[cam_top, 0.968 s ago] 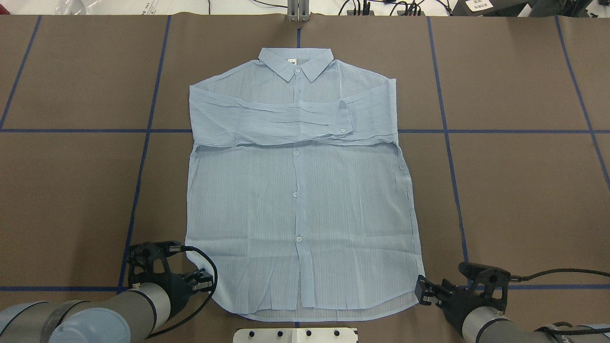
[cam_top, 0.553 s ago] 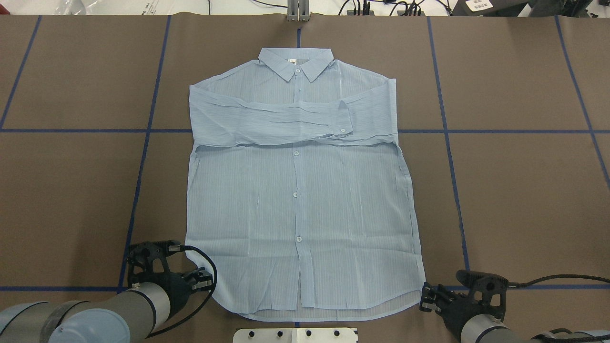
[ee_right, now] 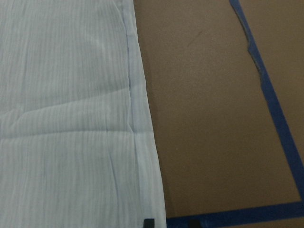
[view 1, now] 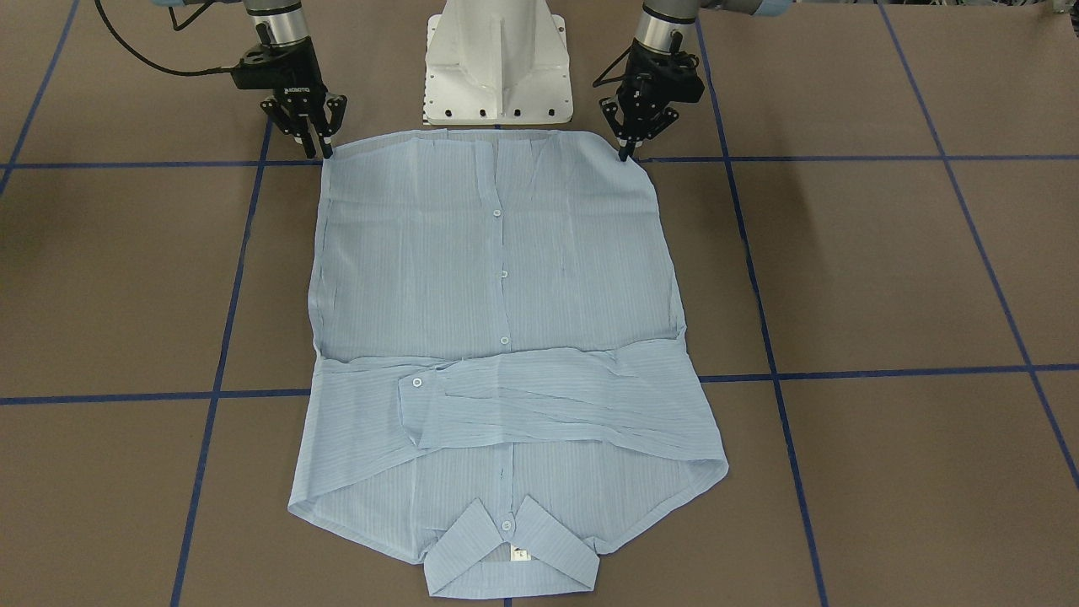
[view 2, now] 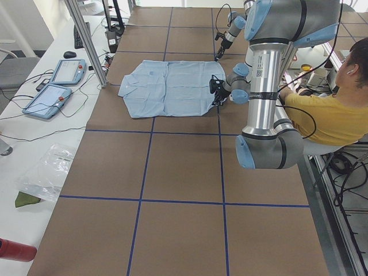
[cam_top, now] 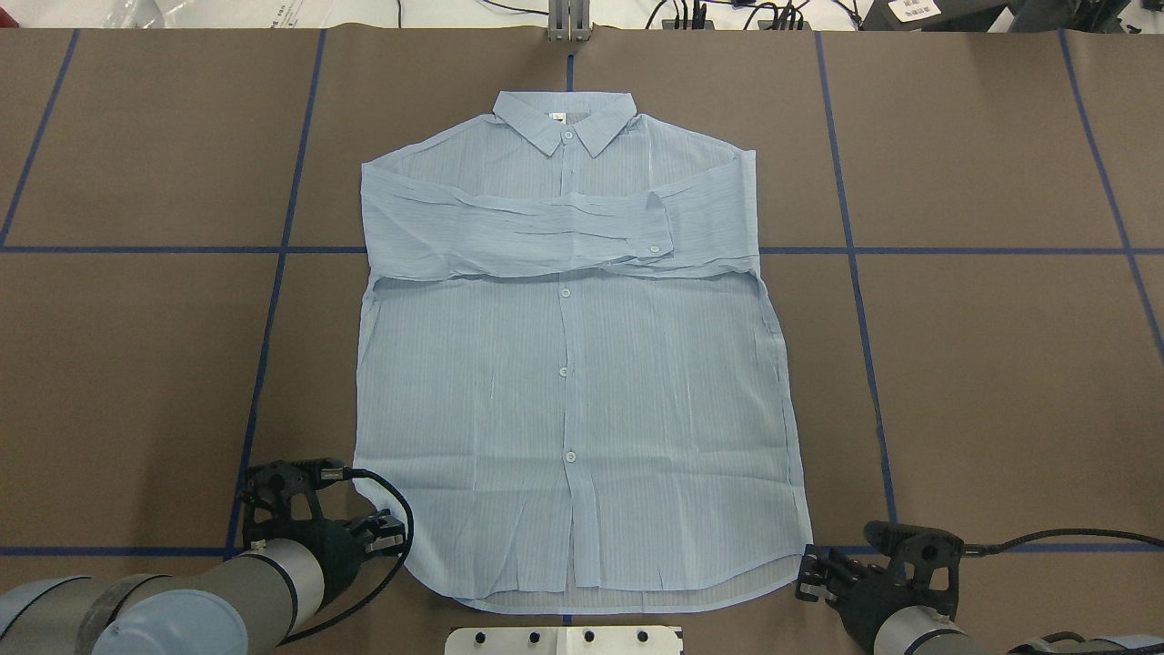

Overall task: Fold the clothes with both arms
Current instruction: 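Lower both grippers onto the hem corners and pinch them, then lift the hem with both grippers and fold it toward the collar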

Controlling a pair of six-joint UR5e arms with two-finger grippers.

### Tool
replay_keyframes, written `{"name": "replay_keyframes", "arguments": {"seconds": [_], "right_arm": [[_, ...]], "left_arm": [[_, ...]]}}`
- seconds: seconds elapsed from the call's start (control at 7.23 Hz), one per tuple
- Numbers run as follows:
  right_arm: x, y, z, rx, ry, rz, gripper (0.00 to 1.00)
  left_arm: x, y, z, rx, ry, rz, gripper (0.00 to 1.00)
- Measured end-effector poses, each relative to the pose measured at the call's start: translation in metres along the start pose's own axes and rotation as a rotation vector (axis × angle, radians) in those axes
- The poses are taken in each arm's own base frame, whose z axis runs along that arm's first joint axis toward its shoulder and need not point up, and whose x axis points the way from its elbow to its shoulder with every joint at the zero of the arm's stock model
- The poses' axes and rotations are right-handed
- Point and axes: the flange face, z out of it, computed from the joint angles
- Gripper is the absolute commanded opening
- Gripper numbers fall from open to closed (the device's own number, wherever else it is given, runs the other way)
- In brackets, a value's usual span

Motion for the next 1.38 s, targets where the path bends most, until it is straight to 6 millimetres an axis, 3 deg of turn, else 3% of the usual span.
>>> {"name": "replay_keyframes", "arguments": {"seconds": [0.28,0.41,0.55,1.11,1.38], "right_arm": [[-0.01,0.004,0.003,0.005,0.014,-0.009,0.33],[-0.011,0.006,0.006,0.007,0.022,-0.015,0.12],[-0.011,0.007,0.007,0.01,0.025,-0.017,0.0],[-0.015,0.002,0.003,0.016,0.016,-0.008,0.0],[-0.023,-0.009,-0.016,0.008,-0.013,0.013,0.0]], "left_arm": [[0.0,0.0,0.0,0.0,-0.001,0.0,0.0],[0.0,0.0,0.0,0.0,-0.001,0.0,0.0],[0.0,0.0,0.0,0.0,-0.001,0.0,0.0],[0.001,0.0,0.0,-0.001,0.002,0.001,0.0],[0.004,-0.001,-0.006,-0.008,0.015,-0.003,0.0]]}}
